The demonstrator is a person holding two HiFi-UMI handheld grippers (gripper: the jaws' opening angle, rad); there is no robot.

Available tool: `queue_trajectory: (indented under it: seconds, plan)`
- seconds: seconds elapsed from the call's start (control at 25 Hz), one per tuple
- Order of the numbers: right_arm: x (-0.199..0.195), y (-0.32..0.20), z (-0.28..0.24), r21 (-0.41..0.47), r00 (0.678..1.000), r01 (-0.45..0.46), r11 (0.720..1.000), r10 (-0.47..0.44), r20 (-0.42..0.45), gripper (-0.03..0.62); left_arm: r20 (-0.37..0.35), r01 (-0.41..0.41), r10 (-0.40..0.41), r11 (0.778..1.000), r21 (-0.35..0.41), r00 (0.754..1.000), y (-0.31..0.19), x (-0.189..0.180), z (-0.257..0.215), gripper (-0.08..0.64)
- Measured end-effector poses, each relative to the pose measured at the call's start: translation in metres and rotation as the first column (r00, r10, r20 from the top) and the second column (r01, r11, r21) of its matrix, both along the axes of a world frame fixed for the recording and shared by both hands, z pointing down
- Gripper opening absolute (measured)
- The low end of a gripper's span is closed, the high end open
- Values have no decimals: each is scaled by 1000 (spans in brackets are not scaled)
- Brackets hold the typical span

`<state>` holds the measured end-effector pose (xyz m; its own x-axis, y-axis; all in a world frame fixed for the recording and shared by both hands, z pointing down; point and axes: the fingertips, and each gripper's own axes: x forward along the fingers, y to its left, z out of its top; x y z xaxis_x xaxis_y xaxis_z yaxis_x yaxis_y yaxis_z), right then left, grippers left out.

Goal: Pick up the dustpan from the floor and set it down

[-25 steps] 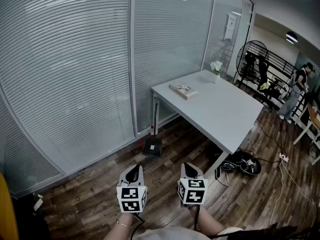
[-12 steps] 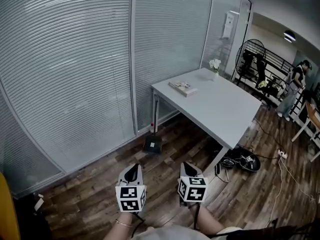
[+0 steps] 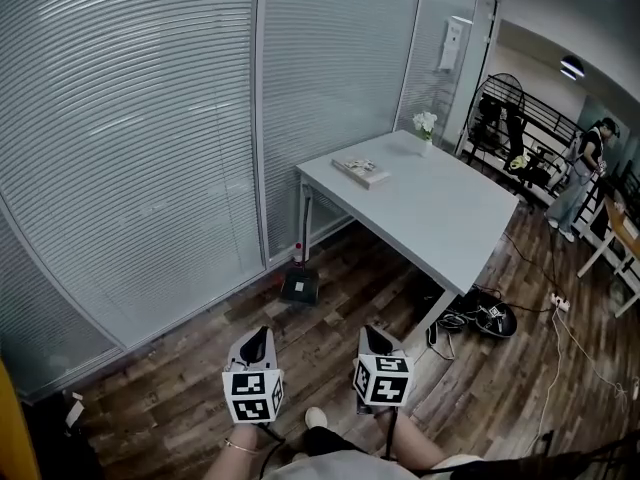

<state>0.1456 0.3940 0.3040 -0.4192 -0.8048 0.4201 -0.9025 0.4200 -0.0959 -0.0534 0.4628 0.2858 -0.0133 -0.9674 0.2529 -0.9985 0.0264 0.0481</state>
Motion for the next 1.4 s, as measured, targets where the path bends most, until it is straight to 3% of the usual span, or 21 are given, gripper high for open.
queue_trajectory:
  seconds: [0.36,0.88,1.2,1.4]
  plan:
    - [-15,-62,21,-27,1000,-10,1000,10,8,32,12,5,-4,999,-33,1000,-58,-21,17,18]
    - [-64,-202,8,-2,999,39,999,-39,-1,32,24,11,-11,1000,-5,1000,-195,-55,3,18]
    - [-69,-261,16,-11,999,31,999,-30,15,32,38,4,-3,1000,-23,999,-249,-63,11,18]
    - [-69,-284,33,-60,1000,0,998,2,28,32,51,-5,7,999,-45,999,-274,-72,16,18]
